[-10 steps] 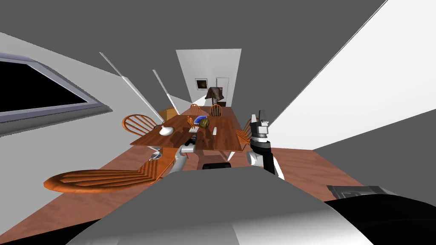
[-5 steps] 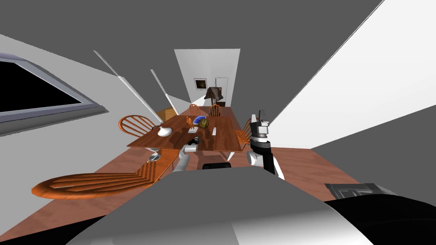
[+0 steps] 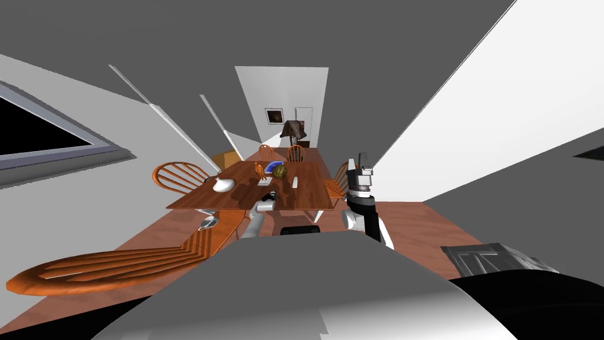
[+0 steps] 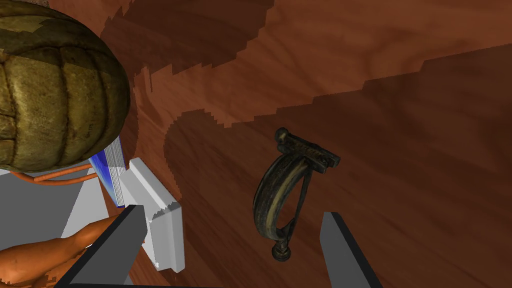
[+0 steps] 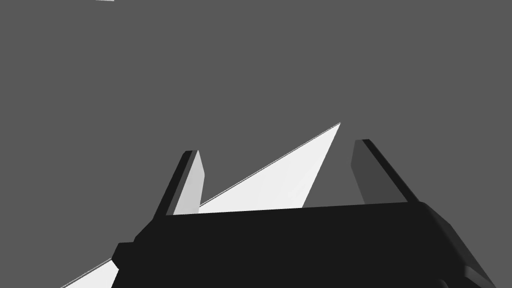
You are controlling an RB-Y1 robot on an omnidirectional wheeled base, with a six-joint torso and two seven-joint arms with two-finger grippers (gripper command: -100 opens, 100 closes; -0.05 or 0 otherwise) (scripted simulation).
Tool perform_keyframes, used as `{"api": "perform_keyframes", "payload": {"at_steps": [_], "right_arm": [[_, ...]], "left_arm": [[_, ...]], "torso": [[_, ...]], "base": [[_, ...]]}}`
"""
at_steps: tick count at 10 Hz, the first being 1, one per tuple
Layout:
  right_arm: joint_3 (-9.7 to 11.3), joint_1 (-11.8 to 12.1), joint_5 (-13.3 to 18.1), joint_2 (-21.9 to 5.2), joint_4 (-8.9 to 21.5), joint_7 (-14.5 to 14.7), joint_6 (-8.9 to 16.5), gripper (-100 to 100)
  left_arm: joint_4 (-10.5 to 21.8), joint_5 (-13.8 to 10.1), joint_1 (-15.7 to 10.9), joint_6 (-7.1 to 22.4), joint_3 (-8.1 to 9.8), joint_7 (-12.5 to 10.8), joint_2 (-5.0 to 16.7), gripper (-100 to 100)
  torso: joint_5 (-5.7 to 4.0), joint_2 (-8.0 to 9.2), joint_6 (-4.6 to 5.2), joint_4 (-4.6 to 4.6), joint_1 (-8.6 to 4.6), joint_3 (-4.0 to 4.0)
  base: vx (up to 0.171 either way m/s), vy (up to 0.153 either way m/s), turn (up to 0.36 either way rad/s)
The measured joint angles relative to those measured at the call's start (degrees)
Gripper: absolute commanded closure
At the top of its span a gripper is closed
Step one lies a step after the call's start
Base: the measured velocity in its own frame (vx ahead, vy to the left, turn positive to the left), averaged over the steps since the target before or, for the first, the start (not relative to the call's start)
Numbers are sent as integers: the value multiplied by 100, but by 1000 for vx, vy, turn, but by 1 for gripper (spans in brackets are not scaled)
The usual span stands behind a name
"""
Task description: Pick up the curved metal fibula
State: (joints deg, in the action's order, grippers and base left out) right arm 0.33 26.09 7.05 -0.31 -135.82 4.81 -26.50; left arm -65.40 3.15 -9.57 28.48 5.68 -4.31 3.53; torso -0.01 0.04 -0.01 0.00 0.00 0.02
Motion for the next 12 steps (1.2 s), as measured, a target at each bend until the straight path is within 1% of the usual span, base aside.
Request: {"api": "perform_keyframes", "payload": {"at_steps": [2, 4, 5, 9, 10, 11, 12], "right_arm": [[0, 0, 0, 0, 0, 0, 0, 0], [0, 0, 0, 0, 0, 0, 0, 0], [-1, 1, 0, 0, 0, 0, 0, 0], [-1, 1, 0, 0, 0, 0, 0, 0], [-1, 1, 0, 0, 0, 0, 0, 0], [-1, 1, 0, 0, 0, 0, 0, 0], [-1, 2, 0, 0, 0, 0, 0, 0]], "left_arm": [[264, 36, -104, -153, 146, -72, 52, -100], [490, 8, -184, -284, 269, -123, 143, -100], [503, 5, -187, -300, 277, -128, 149, 100], [499, 3, -189, -299, 280, -133, 148, 100], [499, 2, -189, -299, 280, -133, 148, 0], [499, 2, -189, -299, 280, -134, 148, 100], [382, 6, -158, -237, 207, -107, 103, 100]], "torso": [[0, 2, -1, 0, 1, 1], [0, 2, -2, 0, 1, 1], [0, 0, -4, 0, 1, 0], [-1, -1, -2, -2, -2, -1], [-1, -1, -2, -3, -2, -2], [-1, -1, -2, -3, -2, -2], [-3, -1, -10, -3, -2, -2]], "base": [[-10, 4, -128], [-6, 4, -82], [0, 0, 0], [0, 0, 0], [0, 0, 0], [8, -1, 244], [13, -9, 188]]}}
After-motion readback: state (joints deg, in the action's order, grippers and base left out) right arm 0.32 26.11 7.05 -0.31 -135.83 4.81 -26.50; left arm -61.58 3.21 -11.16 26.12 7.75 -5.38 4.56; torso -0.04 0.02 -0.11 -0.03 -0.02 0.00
